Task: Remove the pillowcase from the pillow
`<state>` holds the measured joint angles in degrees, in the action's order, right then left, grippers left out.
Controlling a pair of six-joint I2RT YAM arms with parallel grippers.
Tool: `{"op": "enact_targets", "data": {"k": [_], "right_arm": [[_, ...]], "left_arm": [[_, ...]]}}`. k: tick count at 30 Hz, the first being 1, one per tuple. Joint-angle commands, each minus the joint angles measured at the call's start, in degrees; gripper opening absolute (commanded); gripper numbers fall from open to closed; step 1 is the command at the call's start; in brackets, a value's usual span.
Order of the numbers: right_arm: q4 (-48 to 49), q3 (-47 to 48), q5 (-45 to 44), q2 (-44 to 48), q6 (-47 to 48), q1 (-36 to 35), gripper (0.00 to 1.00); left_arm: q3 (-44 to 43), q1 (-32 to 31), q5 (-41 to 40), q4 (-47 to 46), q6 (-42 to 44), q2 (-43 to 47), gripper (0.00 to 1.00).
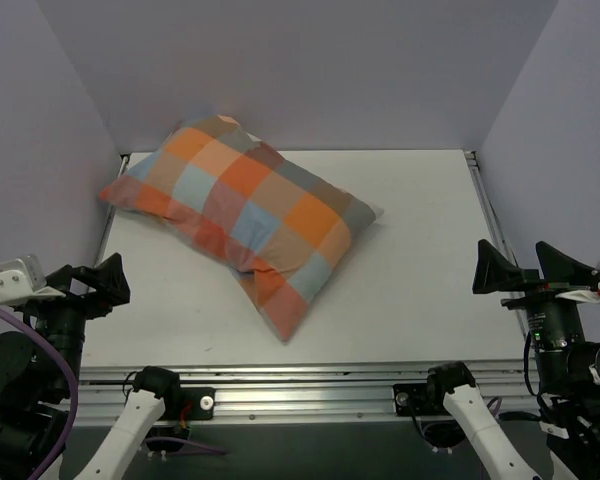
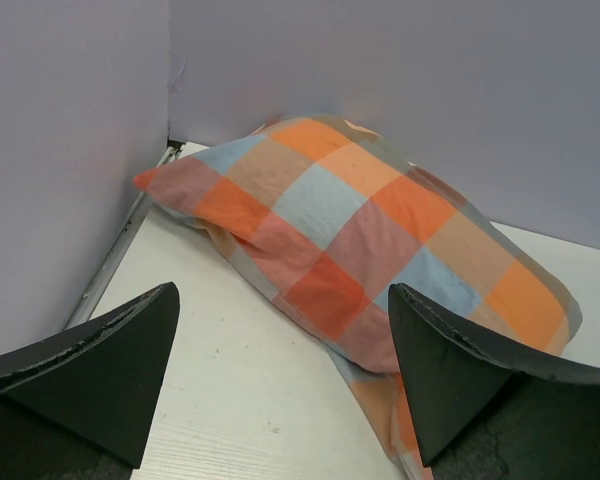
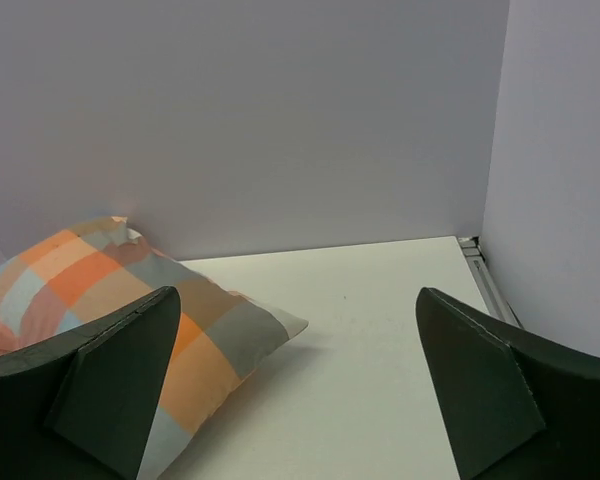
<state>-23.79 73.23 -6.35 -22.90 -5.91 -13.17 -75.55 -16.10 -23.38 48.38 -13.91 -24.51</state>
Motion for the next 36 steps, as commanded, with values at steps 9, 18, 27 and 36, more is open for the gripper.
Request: {"op": "enact_targets", "data": {"k": [9, 18, 27, 36], "right_arm": [[1.8, -3.3, 12.1, -7.0, -1.8, -0.2, 1.00], [13.9, -14.6, 31.6, -25.5, -10.9, -0.5, 1.00], [27.4, -9.3, 15.3, -51.4, -5.4, -18.5, 1.00], [30.5, 0.2, -1.7, -72.4, 5.0, -31.1, 1.00]], "left_arm": [[2.9, -0.3, 2.1, -3.6, 0.0, -3.4, 0.94], [8.7, -0.3, 9.6, -4.3, -0.4, -11.8, 0.94], [24.1, -0.3, 6.6, -15.5, -1.1, -10.5, 0.94], [29.3, 0.1, 0.7, -17.6, -1.7, -9.2, 0.94]]}}
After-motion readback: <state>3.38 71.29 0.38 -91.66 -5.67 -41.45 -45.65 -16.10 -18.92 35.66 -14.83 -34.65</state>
